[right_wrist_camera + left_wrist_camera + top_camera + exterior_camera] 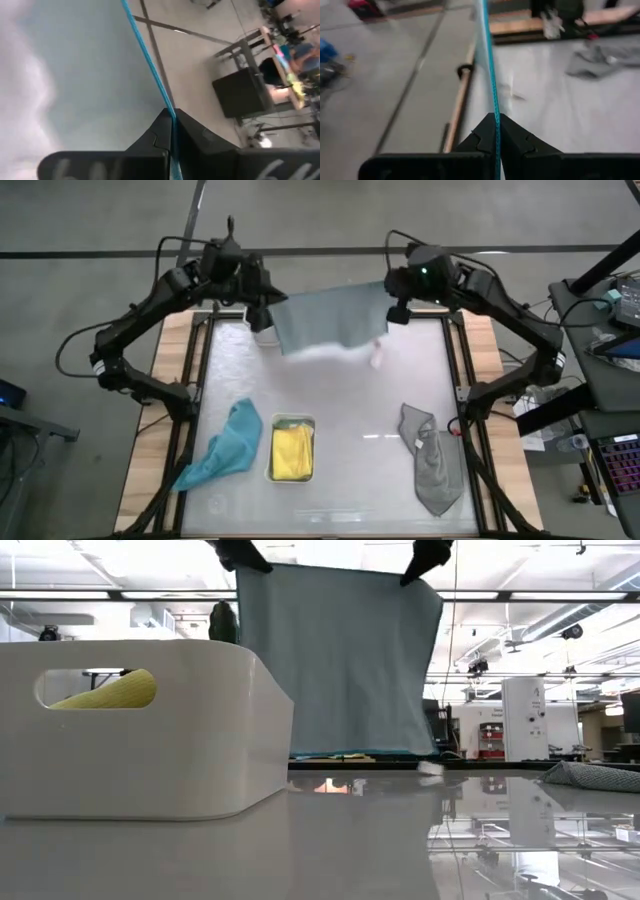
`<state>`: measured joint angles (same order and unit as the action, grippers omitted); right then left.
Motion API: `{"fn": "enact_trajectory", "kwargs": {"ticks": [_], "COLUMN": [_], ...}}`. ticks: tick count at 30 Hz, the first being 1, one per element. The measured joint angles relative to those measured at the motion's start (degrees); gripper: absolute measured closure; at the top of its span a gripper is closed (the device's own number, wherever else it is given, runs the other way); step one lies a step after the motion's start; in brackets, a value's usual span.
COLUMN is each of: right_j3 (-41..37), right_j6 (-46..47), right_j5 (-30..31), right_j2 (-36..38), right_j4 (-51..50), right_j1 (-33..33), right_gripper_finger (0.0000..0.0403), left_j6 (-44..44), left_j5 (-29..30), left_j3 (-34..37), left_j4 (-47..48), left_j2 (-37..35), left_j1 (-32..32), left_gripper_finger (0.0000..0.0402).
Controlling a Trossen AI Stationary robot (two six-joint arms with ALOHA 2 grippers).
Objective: Fold microfiber towels
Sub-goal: Fold the light blue microfiber towel
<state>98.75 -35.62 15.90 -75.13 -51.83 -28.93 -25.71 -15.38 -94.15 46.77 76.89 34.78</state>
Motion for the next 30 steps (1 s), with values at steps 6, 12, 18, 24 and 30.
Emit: {"fn": "enact_trajectory", "kwargs": {"ticks": [6,12,18,24,30], "right_j3": [-1.8,-10.5,-23.0,-33.9,-40.2], "right_j6": [8.4,20.2,29.7,39.6,45.0], "right_j5": [-9.2,-23.1,-25.5,-25.7,-28.4], "right_j2": [2.0,4.1,4.6,3.4,1.7], "right_j4": [-8.5,-14.3,-13.0,-8.9,-1.2], "right_j1": [1.7,6.7,16.1,23.8,24.7], "right_gripper_finger": [0.0394,0.0394,0.0394,0.0394,0.0394], "left_j6": [-1.5,3.3,9.0,14.3,17.8], "left_j5": [-5.6,-6.7,-6.7,-6.6,-5.6], "left_j3": [2.0,7.7,18.9,30.4,34.8], "left_j4": [6.9,11.3,9.3,0.0,-4.7], "left_j2": [-0.2,-0.5,-0.9,-0.9,-0.9], "left_j1": [-1.8,-8.1,-16.9,-23.2,-23.2], "left_gripper_finger": [0.0402,0.0402,0.0402,0.0402,0.0402]}}
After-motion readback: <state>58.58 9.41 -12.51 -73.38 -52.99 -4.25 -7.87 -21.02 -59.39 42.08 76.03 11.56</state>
